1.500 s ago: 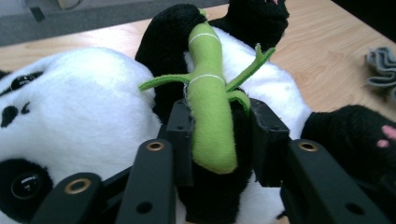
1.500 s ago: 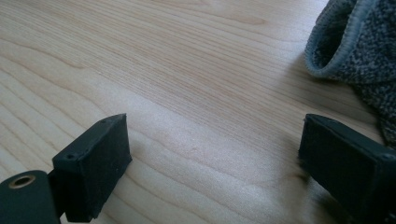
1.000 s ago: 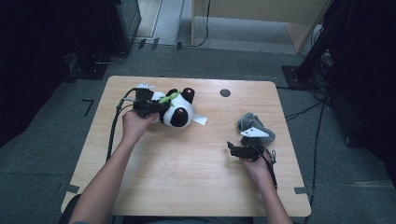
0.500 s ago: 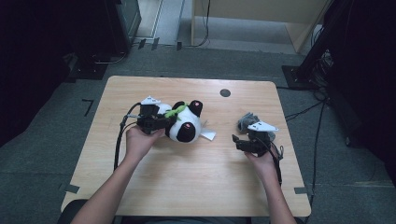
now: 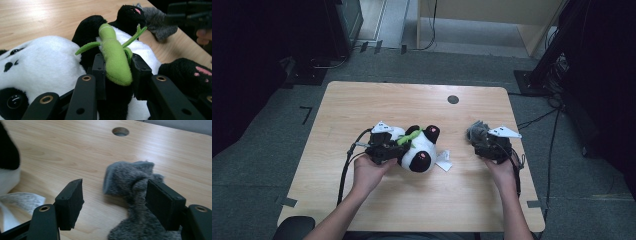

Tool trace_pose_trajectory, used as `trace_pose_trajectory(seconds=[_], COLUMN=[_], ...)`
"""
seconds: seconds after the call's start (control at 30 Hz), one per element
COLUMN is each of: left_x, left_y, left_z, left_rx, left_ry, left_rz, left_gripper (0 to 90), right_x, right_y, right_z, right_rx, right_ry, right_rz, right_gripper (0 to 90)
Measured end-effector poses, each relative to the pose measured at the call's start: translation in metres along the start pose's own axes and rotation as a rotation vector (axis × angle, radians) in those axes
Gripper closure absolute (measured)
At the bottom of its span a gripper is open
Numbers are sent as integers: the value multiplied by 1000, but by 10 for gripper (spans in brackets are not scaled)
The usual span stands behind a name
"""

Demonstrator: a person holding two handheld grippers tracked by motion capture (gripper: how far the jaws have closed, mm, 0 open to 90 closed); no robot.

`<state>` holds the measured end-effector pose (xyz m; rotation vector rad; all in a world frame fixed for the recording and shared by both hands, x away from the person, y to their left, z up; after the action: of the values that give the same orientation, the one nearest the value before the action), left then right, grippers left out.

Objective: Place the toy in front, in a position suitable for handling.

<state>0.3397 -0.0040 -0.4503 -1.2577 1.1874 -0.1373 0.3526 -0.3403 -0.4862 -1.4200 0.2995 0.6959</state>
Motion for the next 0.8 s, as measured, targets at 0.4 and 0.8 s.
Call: trace_pose_trajectory(seconds=[0.4,0.8], left_x=[-3,-4], left_y=[13,13], left_z=[-3,-2], left_rx=[-9,43], left_ry=[23,45], left_rz=[-27,-42], left_gripper=[663,532], right_x=[28,45], right_y=[-1,10], right_z=[-32,-45], right_rx=[21,53], right_ry=[105,53], right_rz=[75,200], right_gripper=[389,724])
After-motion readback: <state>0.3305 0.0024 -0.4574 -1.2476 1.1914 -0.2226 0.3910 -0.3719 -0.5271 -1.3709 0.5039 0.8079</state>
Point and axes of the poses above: each handheld gripper's, and its own axes: x roughly forward along the jaws, y roughly out of its underside, z roughly to its left, the point moved 4 cm from there along x, roughly forward along the jaws, and after that the axes turned 10 degrees about x, right-handed, at the moved point
